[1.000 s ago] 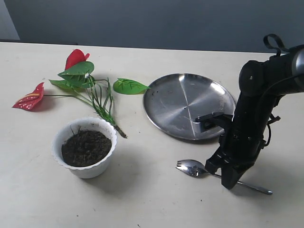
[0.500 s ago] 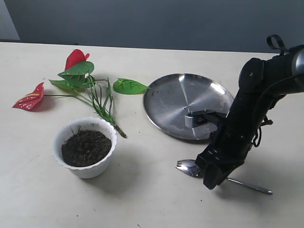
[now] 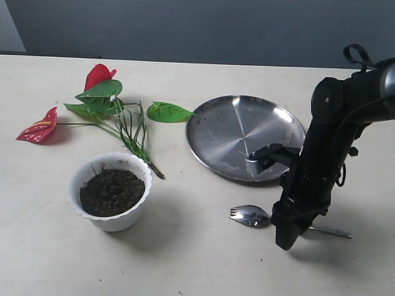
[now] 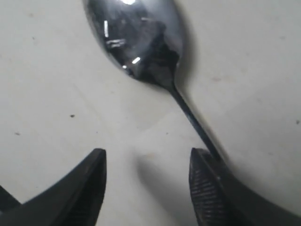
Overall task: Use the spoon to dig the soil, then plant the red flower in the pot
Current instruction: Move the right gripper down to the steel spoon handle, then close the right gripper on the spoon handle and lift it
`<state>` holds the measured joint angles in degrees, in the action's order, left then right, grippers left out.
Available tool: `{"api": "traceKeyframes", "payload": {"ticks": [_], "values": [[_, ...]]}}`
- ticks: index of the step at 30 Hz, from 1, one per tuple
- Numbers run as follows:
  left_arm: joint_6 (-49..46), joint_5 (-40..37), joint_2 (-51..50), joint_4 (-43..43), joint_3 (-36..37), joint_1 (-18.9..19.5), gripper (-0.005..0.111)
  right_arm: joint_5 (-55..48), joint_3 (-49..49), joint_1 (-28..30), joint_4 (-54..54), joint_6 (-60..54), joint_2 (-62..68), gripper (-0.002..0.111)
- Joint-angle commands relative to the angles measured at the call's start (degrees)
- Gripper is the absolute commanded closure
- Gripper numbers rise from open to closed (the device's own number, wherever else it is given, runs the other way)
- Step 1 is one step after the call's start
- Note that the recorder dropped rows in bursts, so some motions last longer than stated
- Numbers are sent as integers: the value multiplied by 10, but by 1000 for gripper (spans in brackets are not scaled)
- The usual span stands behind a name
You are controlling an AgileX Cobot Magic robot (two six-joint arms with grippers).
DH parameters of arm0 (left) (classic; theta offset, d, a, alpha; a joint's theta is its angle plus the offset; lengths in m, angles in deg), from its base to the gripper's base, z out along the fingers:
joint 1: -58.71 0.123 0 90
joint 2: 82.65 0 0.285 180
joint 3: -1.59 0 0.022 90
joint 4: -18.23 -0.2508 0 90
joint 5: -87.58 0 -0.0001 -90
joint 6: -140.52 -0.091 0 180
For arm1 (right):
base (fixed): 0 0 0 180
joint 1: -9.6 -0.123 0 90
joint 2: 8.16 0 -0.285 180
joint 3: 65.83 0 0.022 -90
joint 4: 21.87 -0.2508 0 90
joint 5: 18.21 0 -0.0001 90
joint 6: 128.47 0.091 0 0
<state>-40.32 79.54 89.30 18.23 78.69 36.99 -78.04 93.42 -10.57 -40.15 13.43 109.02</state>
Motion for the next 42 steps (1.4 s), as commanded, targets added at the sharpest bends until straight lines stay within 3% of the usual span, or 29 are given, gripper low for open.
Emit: {"api": "traceKeyframes", "payload": {"ticks": [1, 9, 18, 32, 40, 42], "values": [[2, 7, 3, 0, 1, -2, 106, -42, -1, 1, -56, -41, -12, 57], [2, 7, 3, 0, 1, -2, 106, -56, -1, 1, -37, -53, -60, 57], [2, 7, 3, 0, 1, -2, 106, 71, -5, 1, 141, -6, -72, 57], [2, 7, 3, 0, 1, -2, 106, 105, -34, 1, 139, -10, -39, 57], [2, 7, 3, 0, 1, -2, 106, 183, -82, 1, 144, -9, -39, 57], [2, 7, 3, 0, 1, -2, 106, 196, -93, 1, 144, -8, -39, 67]]}}
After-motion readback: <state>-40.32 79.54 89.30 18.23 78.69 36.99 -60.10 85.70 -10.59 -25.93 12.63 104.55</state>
